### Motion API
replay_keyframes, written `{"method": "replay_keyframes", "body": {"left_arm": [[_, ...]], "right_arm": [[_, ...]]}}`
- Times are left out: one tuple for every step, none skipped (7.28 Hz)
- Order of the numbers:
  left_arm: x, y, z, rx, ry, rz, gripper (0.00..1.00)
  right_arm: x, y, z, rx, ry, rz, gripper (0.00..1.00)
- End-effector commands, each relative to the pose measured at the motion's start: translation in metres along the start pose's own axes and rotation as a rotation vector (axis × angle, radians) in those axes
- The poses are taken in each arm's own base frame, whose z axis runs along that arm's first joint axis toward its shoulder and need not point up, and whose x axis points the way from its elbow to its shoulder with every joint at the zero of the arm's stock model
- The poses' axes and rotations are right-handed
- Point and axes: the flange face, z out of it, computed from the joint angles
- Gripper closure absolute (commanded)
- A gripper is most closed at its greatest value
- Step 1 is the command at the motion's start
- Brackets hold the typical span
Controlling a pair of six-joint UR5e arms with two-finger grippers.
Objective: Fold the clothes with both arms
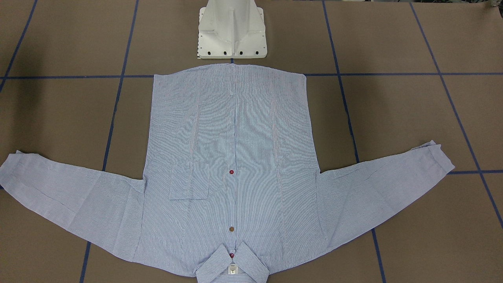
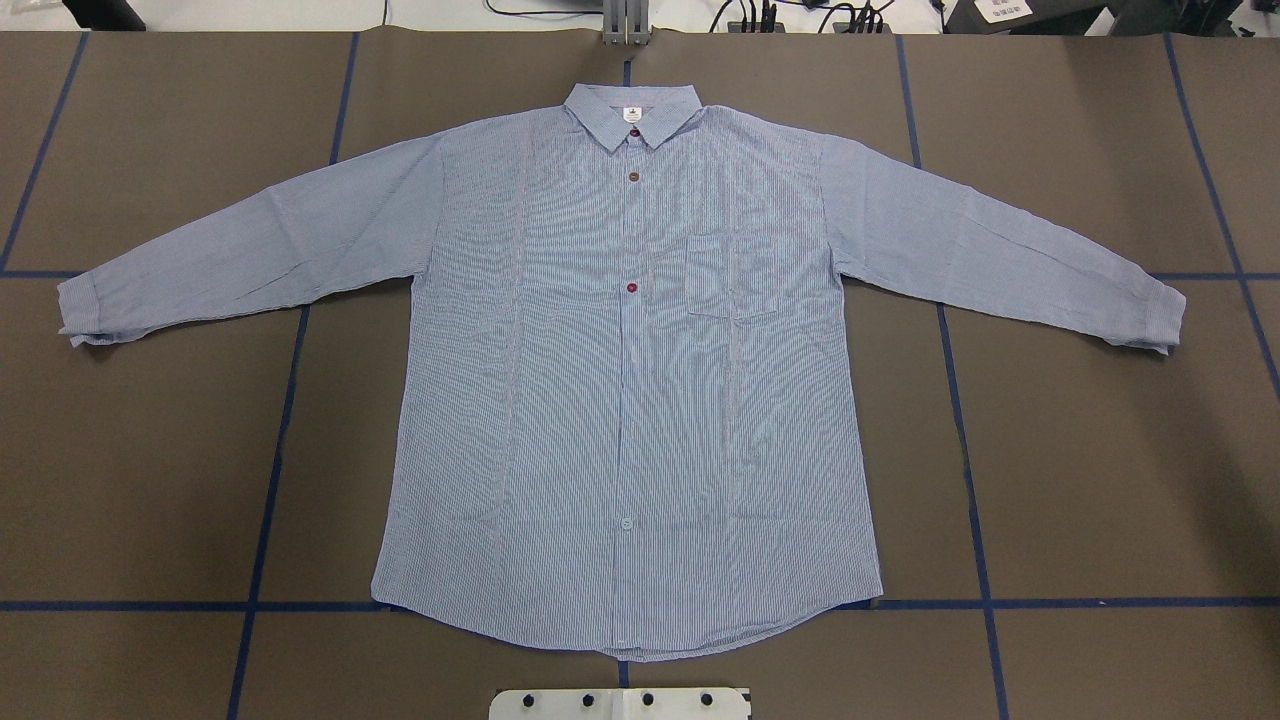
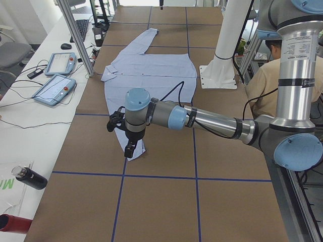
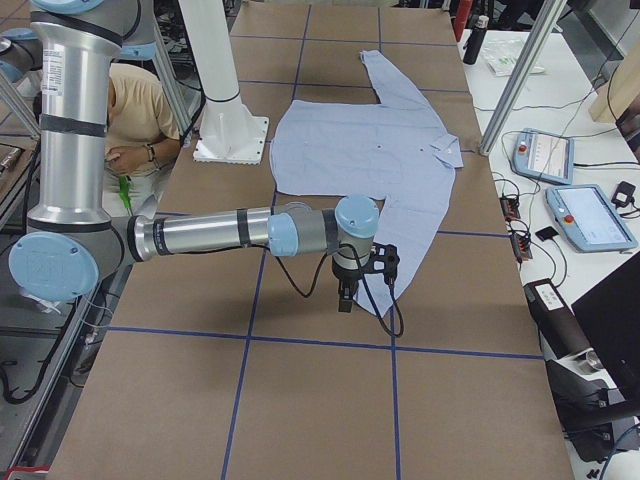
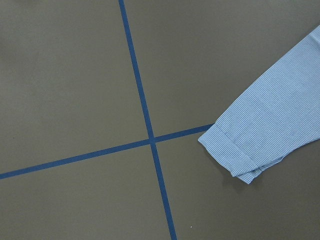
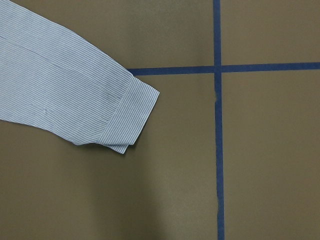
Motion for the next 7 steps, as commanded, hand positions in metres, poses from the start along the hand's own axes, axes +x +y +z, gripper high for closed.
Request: {"method": "replay_keyframes", "body": {"left_arm": [[0.003,-0.001,-0.003,0.009,0.002,0.009,0.0],[0.003,-0.001,-0.003,0.009,0.002,0.01,0.0],[0.005,-0.003,-0.005,0.029,0.009,0.029,0.0],[0.006,-0.006,-0.006,0.068,0.009,0.063,0.0],[0.006,-0.006,-0.006,0.077,0.008,0.069,0.0],[0.006,-0.006,-0.005,0.075,0.008,0.068,0.0],[0.006,-0.006,-0.005,0.076,0.014,0.069,0.0]], "right_arm": [[-0.001,-0.005,0.004,0.018,0.0,-0.024,0.0],[0.004,-0.008,0.011,0.039,-0.009,-0.032,0.0],[0.004,-0.016,0.026,0.068,-0.022,-0.024,0.0],[-0.006,-0.031,0.052,0.095,-0.05,0.067,0.0],[-0.019,-0.046,0.075,0.126,-0.096,0.183,0.0],[-0.017,-0.046,0.104,0.131,-0.122,0.263,0.01],[-0.027,-0.043,0.132,0.131,-0.134,0.317,0.01]]}}
